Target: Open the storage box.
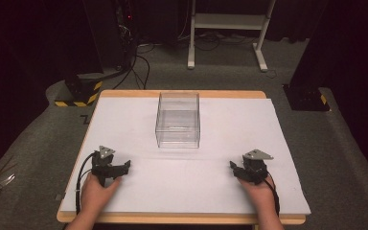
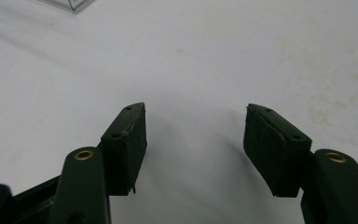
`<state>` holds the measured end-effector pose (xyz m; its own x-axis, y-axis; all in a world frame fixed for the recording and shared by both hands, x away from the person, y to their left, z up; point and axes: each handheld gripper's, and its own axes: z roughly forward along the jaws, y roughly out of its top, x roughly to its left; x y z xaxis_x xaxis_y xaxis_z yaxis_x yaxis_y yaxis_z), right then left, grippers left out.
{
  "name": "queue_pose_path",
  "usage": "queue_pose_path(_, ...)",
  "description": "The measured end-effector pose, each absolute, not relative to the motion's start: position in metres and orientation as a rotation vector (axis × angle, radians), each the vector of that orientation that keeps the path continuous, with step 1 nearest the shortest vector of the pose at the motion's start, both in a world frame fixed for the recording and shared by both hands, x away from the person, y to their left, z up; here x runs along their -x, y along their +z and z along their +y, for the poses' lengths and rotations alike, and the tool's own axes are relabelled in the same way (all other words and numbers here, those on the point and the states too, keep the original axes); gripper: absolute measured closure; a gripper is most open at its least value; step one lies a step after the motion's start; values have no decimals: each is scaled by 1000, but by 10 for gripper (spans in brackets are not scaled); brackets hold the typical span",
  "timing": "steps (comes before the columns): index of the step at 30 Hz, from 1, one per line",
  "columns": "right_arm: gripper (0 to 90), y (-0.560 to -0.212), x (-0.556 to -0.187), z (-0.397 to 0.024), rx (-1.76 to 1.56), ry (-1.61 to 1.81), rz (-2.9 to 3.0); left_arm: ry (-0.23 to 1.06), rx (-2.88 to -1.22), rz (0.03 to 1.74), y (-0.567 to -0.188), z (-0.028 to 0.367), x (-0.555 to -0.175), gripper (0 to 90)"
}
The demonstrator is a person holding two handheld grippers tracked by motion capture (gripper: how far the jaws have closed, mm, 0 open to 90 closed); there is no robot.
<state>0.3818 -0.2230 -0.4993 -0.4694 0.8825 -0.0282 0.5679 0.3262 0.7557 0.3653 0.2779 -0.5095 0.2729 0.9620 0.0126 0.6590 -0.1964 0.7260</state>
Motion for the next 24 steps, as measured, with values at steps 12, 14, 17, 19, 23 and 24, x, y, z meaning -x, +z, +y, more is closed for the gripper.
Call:
queue_pose_path(12,420,-488,-374,-208,-1177,990,2164,641,-1935,1458,-510,278,-365,109)
queue_pose_path(14,425,-488,-373,-205,-1173,999,2165,641,-1935,1457,-510,278,-365,109)
queue_pose_path(17,429,-487,-372,-202,-1173,1004,2169,641,-1935,1458,-510,278,-365,109)
queue_pose_path(19,431,-487,-371,-200,-1165,1010,2173,641,-1935,1457,-510,278,-365,109)
queue_pose_path(23,432,-487,-370,-196,-1150,1021,2186,641,-1935,1457,-510,278,-365,109)
queue_pose_path(24,433,-487,-369,-194,-1141,1023,2189,641,-1935,1457,-510,278,-365,109)
